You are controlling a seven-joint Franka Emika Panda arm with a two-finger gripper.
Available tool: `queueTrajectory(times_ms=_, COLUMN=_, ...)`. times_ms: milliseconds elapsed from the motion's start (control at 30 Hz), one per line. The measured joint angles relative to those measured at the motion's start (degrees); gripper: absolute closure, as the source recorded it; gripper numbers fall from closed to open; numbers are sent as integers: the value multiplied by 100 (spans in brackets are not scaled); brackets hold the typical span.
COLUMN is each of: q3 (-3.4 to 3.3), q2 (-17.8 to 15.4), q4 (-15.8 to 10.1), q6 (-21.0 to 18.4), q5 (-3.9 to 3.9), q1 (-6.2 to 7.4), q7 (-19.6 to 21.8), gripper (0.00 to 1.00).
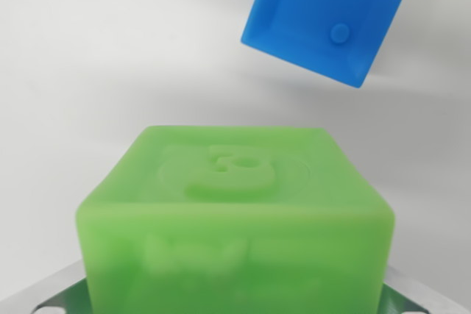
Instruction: Stack cube
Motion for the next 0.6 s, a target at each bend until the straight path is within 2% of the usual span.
queueTrajectory(times_ms=600, q3=-99, q2=265, q4=689, q6=-418, q5=60, q1=0, q7=821, gripper=100)
